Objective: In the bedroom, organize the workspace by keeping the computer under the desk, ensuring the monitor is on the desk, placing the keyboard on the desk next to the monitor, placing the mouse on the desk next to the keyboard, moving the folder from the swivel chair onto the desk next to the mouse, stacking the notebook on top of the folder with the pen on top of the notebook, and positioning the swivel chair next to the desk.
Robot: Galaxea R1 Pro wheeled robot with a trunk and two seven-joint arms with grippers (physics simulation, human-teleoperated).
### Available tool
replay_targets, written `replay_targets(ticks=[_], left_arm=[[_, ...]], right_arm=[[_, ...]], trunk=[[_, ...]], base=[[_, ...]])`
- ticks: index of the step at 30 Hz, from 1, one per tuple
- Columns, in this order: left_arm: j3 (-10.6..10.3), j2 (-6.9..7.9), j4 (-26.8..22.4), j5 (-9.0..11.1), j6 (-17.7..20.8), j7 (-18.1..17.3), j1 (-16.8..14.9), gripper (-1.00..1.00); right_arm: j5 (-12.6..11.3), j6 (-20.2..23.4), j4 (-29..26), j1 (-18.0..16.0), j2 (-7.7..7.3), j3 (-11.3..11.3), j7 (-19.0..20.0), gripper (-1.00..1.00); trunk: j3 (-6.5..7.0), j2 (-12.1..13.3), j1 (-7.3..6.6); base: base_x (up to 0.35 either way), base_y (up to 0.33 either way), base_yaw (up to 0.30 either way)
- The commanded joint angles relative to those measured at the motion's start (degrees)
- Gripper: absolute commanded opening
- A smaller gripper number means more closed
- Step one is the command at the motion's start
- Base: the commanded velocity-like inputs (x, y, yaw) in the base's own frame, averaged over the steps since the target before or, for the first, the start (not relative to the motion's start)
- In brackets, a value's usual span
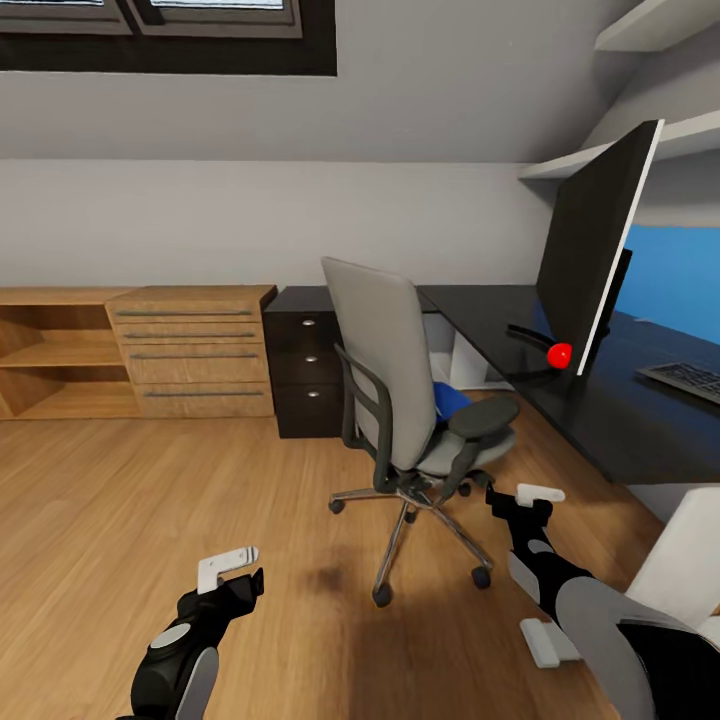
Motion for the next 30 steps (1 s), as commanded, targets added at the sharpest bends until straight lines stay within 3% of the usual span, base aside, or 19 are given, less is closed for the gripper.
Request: replay_targets(ticks=[1,21,30], left_arm=[[-0.06,0.01,-0.06,0.60,0.13,0.54,-0.03,1.00],[-0.06,0.01,0.47,0.62,0.12,0.50,-0.03,1.00],[-0.06,0.01,0.66,0.61,0.12,0.54,-0.03,1.00]], right_arm=[[-0.13,-0.26,0.06,-0.04,-0.06,-0.36,0.18,1.00],[-0.16,-0.34,-0.03,-0.04,-0.16,-0.42,0.18,1.00],[-0.16,-0.69,0.08,-0.04,0.14,-0.33,0.18,1.00]], trunk=[[-0.06,-0.02,0.00],[-0.06,-0.02,0.00],[0.16,-0.02,0.00]], base=[[0.219,-0.002,0.000],[0.127,0.000,0.005],[0.003,0.000,0.224]])
